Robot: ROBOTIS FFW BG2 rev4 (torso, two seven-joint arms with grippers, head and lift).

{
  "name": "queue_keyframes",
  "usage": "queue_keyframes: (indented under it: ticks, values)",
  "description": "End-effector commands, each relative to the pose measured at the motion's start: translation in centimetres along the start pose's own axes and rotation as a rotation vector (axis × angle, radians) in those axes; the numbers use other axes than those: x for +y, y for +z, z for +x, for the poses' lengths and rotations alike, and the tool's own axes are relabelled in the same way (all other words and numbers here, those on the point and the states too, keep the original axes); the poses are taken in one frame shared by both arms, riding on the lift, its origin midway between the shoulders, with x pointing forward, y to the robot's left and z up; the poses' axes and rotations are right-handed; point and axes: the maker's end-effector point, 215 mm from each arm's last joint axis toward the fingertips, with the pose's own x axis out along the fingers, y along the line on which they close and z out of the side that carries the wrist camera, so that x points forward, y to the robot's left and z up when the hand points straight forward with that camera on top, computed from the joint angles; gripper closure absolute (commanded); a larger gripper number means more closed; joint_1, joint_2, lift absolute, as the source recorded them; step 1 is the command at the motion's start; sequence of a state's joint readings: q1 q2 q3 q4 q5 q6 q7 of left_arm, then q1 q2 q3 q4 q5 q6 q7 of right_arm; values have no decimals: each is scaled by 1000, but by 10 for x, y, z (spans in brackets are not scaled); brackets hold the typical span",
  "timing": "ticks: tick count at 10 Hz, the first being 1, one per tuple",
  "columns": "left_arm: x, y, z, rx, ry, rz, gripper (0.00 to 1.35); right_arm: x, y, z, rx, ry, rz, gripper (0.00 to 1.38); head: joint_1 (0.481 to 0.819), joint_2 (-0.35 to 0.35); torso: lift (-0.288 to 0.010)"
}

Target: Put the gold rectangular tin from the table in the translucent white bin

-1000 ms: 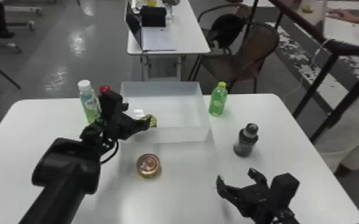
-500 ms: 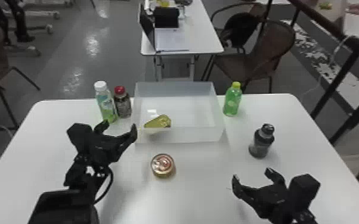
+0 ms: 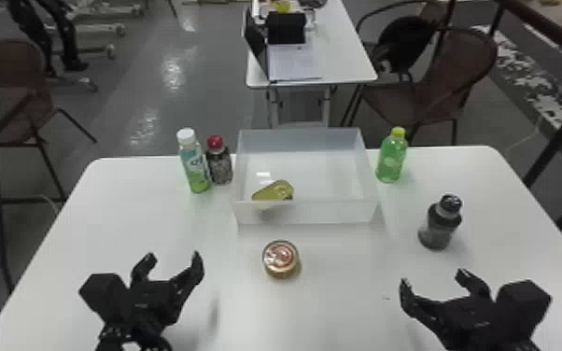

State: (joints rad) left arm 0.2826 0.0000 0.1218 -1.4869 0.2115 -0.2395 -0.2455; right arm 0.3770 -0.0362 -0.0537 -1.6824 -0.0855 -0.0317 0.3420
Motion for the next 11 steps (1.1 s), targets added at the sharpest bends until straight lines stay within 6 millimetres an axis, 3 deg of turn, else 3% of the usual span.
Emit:
queue_keyframes:
  ticks: [1,3,6,11]
  values:
    - [18,-12,-31,20,40,21,279,-2,1,-4,3,-4,-3,84,695,73,-56]
    - [34,-18,-50,27,72,54,279,-6,-2,-13,12,-19,-4,84,695,105,-56]
    - [41,-23,-70,28,91,83,279,-12,-4,-23,20,-46,-6,84,695,114,-56]
    - [34,-22,-75,9,102,76,279,-8,-10,-37,42,-63,-35,84,695,116,-56]
